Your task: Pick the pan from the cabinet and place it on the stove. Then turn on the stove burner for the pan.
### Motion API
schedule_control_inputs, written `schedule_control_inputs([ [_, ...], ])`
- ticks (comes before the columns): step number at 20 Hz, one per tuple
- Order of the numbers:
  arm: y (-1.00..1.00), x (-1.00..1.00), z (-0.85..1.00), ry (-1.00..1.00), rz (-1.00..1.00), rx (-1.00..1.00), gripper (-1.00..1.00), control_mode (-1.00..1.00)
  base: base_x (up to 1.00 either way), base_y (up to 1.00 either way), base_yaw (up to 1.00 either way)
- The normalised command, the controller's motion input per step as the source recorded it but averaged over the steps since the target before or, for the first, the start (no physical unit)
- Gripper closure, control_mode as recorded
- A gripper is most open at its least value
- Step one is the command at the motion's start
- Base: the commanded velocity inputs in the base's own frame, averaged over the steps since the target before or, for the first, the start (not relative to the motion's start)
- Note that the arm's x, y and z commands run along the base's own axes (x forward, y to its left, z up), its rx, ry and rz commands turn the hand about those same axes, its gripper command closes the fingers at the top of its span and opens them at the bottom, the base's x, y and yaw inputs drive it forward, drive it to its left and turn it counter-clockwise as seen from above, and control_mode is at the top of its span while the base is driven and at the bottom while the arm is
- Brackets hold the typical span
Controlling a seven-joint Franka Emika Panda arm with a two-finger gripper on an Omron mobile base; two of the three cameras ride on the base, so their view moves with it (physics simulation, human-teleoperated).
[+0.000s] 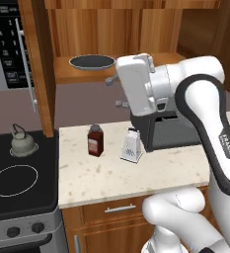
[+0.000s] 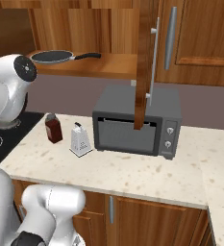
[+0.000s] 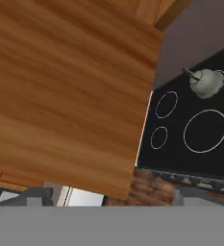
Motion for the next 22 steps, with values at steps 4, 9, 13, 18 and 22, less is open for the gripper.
schedule_control_inputs([
  [4, -0.69, -0.08, -0.15, -0.03, -0.37, -0.05, -1.0, -1.0, 0.0, 0.0, 0.0],
  [9, -0.63, 0.0, -0.02, 0.0, -0.38, -0.07, -1.0, -1.0, 0.0, 0.0, 0.0],
  [13, -0.52, 0.05, 0.0, 0.01, -0.38, -0.08, -1.0, -1.0, 0.0, 0.0, 0.0],
  [18, -0.41, 0.28, 0.0, 0.08, -0.36, -0.08, -1.0, -1.0, 0.0, 0.0, 0.0],
  [22, -0.33, 0.43, 0.0, 0.1, -0.34, -0.08, -1.0, -1.0, 0.0, 0.0, 0.0],
])
